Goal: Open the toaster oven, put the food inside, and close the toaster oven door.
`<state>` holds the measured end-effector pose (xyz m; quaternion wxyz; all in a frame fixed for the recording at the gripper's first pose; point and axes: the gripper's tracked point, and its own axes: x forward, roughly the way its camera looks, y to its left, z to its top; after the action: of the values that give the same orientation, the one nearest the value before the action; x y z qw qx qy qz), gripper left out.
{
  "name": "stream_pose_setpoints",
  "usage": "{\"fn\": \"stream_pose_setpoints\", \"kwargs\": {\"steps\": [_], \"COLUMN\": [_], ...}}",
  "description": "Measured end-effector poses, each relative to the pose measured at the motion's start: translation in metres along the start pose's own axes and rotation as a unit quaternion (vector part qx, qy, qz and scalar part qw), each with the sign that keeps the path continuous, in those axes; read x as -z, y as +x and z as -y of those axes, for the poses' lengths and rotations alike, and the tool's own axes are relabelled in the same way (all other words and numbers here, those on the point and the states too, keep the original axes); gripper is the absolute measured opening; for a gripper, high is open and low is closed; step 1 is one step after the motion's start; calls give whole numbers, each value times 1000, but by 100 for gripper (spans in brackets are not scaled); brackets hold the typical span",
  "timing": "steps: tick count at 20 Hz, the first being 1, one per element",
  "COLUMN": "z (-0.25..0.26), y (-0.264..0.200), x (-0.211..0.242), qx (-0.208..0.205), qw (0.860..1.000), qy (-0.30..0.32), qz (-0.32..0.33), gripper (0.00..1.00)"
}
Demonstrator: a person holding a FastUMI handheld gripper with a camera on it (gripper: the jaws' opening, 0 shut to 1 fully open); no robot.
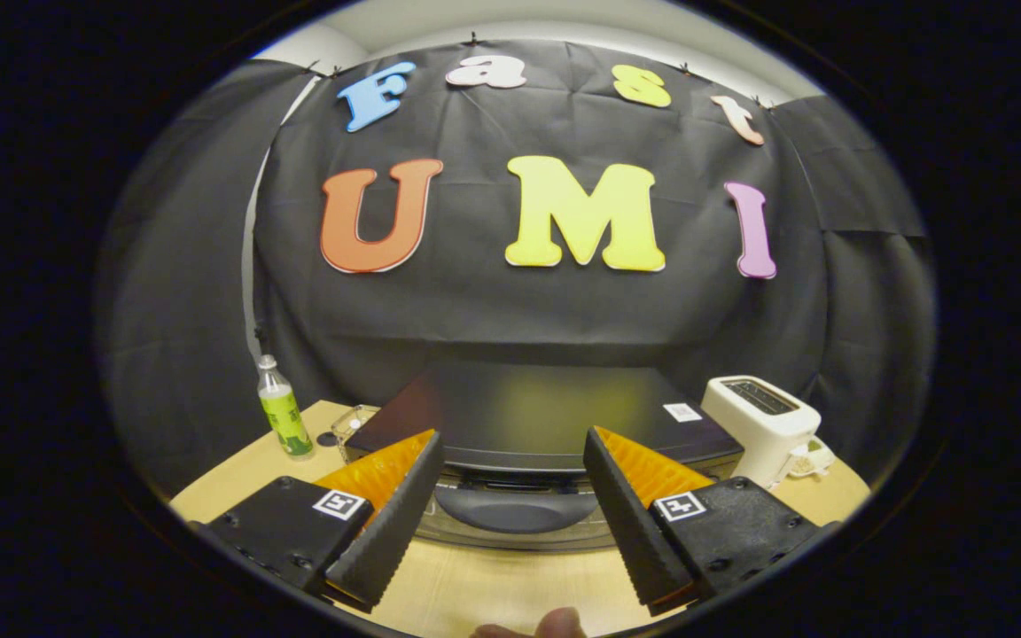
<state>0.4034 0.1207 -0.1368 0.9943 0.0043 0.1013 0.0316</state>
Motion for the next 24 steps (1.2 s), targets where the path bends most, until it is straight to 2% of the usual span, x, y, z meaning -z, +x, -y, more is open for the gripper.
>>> {"fn": "stream_pose_setpoints", "kwargs": {"steps": [4,10,14,24], "z": [8,10,9,8], "y": [18,19,5,-62], "x": [25,31,40,87], "qx": [7,15,-6,6], "qw": [1000,1000,1000,996], "qy": [23,0,-10,-51], "qz": [-18,3,5,-79], "gripper": [100,100,100,100]}}
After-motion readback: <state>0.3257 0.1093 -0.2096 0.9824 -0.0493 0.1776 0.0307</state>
